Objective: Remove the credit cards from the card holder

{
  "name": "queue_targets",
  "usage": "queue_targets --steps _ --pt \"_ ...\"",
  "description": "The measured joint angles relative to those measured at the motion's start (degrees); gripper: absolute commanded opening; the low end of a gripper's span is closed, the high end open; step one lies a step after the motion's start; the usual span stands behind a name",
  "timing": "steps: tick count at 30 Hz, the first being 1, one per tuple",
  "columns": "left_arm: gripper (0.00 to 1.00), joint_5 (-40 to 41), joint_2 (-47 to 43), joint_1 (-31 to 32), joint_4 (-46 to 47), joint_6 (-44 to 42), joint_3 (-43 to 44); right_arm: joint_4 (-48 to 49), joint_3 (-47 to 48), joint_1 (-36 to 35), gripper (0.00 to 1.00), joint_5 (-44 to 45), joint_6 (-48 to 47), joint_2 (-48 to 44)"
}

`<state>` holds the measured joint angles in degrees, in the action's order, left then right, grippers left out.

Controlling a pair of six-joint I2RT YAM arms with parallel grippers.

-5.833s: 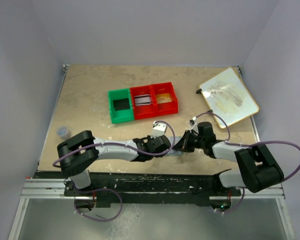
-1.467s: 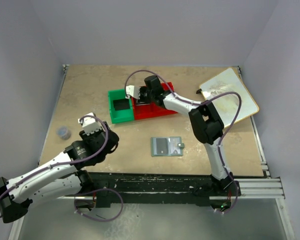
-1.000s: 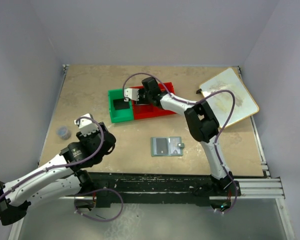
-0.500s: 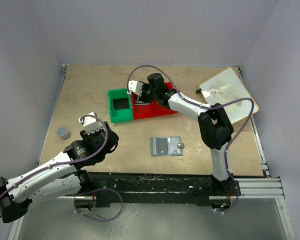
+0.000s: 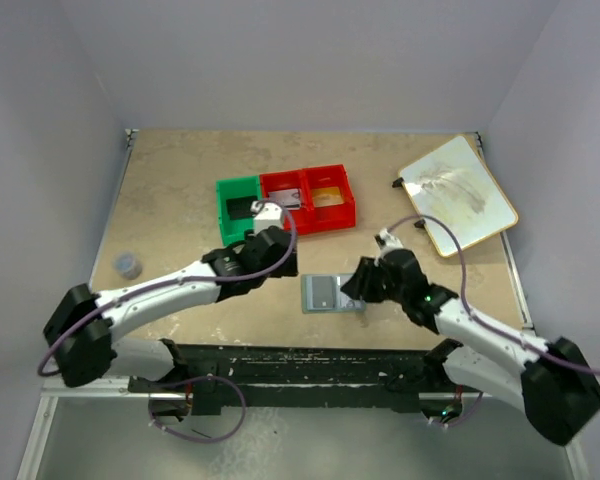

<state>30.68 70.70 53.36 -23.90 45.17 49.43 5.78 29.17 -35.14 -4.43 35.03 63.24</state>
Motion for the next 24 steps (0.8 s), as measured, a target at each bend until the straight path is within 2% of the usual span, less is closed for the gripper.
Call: queue_targets --steps 3,7,14,24 --pt "0.62 -7.1 8.8 0.0 5.2 -4.5 3.7 -3.7 -11.7 -0.1 0.45 -1.8 12.9 -12.1" --pt "0.62 -15.1 17.8 0.1 9.1 -9.5 7.7 -6.9 -12.7 -0.1 0.47 -4.7 19.7 -18.0" --pt "0.62 -22.8 29.9 0.3 10.6 -15.3 14.6 -7.3 -12.1 -0.1 0.5 -9.6 22.7 -11.7" --pt "0.56 -28.2 34.0 0.4 12.9 -17.9 13.4 -4.5 -12.0 0.7 0.53 -10.1 23.7 -2.5"
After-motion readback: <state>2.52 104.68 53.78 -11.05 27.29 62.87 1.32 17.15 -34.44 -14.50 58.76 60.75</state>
